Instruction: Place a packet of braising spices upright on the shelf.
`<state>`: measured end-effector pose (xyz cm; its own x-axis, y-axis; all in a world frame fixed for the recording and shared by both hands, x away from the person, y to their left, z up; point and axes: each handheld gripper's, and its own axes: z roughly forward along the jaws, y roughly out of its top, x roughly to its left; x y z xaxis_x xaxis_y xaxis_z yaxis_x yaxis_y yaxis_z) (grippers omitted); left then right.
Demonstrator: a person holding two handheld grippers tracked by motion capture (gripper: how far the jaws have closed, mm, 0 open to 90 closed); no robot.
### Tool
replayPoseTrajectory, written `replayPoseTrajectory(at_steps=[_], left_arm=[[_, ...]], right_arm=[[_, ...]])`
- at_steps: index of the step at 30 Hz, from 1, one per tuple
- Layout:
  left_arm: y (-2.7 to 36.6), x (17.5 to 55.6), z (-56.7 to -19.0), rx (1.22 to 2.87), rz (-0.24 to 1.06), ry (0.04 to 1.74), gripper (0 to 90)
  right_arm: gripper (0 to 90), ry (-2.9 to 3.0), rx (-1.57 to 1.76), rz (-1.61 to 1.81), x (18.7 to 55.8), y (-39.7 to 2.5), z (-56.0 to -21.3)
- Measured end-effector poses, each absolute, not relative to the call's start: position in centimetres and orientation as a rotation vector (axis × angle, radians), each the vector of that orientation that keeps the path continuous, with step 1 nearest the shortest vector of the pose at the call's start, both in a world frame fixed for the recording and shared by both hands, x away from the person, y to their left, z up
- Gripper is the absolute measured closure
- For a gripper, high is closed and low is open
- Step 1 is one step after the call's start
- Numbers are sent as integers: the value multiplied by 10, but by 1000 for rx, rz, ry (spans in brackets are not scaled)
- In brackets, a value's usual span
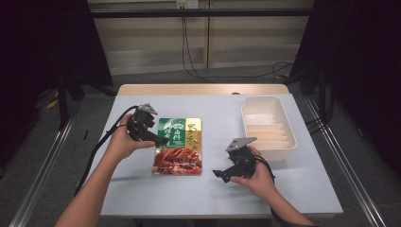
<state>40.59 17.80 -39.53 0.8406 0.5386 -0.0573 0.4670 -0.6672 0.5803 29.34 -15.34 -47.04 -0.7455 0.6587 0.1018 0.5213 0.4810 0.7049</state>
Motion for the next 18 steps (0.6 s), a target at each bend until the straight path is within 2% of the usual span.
replayPoseTrajectory(at_steps=[9, 18], left_arm=[[168, 433, -412, 2410, 147, 841, 62], [166, 456, -425, 2462, 149, 865, 65]], right_arm=[[30, 2549, 1016, 1120, 294, -152, -471], [32, 2549, 1011, 1118, 294, -151, -471]])
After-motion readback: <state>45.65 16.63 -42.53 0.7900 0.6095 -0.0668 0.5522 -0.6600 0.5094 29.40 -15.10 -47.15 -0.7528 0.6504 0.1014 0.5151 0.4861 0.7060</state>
